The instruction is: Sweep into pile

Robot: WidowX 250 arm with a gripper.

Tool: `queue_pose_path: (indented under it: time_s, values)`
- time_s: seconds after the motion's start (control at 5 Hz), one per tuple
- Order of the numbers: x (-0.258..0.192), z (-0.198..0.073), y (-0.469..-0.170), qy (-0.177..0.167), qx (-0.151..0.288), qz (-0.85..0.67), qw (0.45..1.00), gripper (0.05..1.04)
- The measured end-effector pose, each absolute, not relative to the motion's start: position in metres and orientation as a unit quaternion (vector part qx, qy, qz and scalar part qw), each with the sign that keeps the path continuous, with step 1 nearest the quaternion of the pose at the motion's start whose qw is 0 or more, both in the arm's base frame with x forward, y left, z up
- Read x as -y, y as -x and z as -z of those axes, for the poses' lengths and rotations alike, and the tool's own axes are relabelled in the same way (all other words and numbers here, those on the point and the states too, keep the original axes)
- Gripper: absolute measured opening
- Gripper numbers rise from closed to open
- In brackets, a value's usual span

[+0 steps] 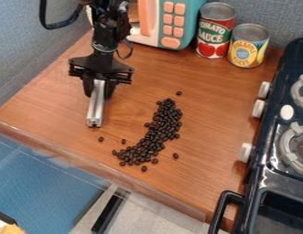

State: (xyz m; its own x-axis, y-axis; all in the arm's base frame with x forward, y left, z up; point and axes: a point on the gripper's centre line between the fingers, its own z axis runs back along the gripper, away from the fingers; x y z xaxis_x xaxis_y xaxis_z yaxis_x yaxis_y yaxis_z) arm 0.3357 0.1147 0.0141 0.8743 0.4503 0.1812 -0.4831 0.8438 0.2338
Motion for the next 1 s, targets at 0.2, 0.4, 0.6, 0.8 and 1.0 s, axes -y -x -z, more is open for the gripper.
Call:
queue_pose_path:
  time_s: [0.2,0.4,0.6,0.8,1.0]
  values:
    - [-0.115,-0.017,-0.331,-0.126,0.051,-0.245,0.960,0.398]
    - [-0.117,-0.028,-0.324,-0.124,0.039,-0.241,0.962,0.398]
    - [-0.119,-0.030,-0.317,-0.136,0.026,-0.219,0.966,0.398]
    - [-0.122,-0.030,-0.310,-0.142,0.022,-0.209,0.967,0.398]
    - [-0.126,-0.023,-0.305,-0.153,0.042,-0.212,0.964,0.398]
